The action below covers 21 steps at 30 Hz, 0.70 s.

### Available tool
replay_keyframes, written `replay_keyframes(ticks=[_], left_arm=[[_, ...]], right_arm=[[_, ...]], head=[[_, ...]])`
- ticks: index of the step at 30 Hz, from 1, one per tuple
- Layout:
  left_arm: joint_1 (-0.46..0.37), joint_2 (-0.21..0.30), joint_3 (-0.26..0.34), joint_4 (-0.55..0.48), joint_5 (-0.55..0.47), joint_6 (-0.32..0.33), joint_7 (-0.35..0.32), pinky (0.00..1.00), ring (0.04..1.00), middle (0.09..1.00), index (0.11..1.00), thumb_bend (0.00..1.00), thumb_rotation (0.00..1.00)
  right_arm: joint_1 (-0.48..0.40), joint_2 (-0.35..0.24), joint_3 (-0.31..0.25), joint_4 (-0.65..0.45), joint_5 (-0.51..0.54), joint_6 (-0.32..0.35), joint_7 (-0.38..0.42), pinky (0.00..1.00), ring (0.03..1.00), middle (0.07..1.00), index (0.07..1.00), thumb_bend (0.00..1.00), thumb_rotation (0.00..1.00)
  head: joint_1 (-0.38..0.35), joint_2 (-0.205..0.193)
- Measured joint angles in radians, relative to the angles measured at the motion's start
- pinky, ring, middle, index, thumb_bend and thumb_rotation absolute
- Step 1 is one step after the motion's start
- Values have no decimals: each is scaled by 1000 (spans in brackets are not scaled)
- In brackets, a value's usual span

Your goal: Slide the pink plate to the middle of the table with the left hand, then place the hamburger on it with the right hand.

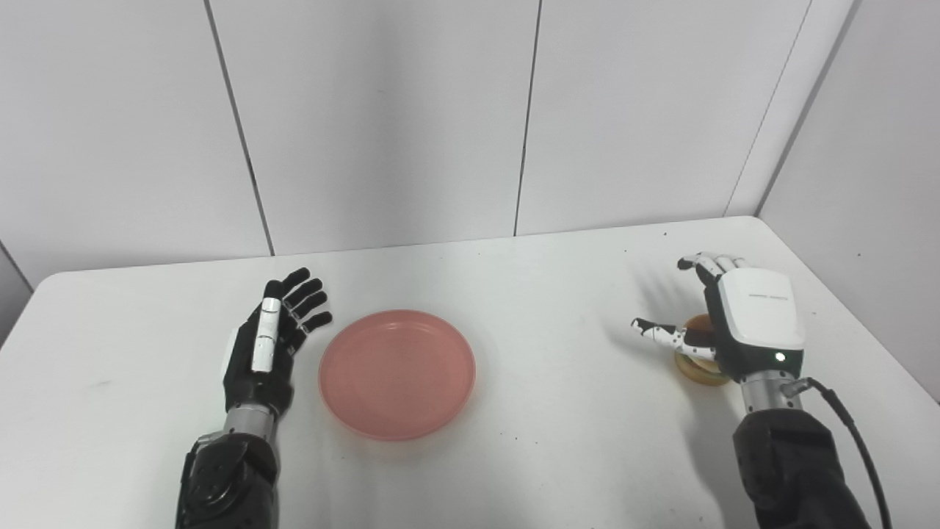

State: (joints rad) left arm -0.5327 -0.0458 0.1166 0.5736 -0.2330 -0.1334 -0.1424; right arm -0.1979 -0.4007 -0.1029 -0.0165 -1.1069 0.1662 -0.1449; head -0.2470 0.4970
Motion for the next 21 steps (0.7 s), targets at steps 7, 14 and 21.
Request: replay_keyframes(ticks=[7,14,21], left_arm=[[-3,-4,0,-5,-3,9,4,660,733,717,691,785,744],[-12,3,1,-4,-3,26,3,682,742,716,691,778,740],[-12,7,0,-4,-3,29,3,660,724,714,694,772,724]], right_arm=[[0,-12,9,80,69,11,-28,694,786,799,689,750,706],[-6,-24,53,237,111,20,-87,681,792,816,692,785,857],[-79,-82,120,396,159,-8,-222,621,713,765,645,768,858]], head=[[-11,15],[0,23],[5,29]])
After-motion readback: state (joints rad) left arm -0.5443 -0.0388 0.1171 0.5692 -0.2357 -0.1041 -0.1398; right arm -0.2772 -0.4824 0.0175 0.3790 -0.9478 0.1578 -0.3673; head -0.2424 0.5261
